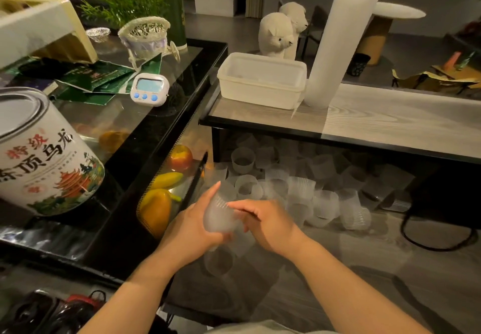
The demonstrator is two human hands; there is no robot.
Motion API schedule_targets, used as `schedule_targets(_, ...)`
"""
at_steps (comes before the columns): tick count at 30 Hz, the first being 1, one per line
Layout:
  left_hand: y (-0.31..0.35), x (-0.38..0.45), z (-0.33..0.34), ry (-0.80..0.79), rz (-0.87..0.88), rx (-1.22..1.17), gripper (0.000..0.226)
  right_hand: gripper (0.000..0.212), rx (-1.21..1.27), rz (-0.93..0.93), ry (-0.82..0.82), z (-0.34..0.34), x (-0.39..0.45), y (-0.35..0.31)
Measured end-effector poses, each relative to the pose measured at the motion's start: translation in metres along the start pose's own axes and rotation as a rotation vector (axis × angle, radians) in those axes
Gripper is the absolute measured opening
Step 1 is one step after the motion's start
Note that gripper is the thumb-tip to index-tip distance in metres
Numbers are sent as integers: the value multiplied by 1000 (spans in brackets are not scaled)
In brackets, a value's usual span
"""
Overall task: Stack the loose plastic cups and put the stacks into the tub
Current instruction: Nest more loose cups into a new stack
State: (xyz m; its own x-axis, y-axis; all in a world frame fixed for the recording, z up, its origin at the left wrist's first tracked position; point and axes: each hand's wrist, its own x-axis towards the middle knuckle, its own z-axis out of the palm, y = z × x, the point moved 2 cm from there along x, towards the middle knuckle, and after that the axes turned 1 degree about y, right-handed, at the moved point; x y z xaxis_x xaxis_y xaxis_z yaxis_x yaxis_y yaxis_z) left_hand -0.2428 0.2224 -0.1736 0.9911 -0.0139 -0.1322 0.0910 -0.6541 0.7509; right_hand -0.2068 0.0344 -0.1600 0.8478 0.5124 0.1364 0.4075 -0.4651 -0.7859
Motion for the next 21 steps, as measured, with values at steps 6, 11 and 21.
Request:
schedule_targets(6, -11, -8, -15, 127, -109, -4, 95, 30, 93, 88, 40, 22, 6, 11)
schedule_targets(11, -21, -17, -19, 123, -127, -67, 98, 23, -275, 48, -312, 62, -4, 36)
schedule_targets(21, -41, -28, -17, -75, -153, -43, 97, 26, -843, -49, -746, 104, -19, 42)
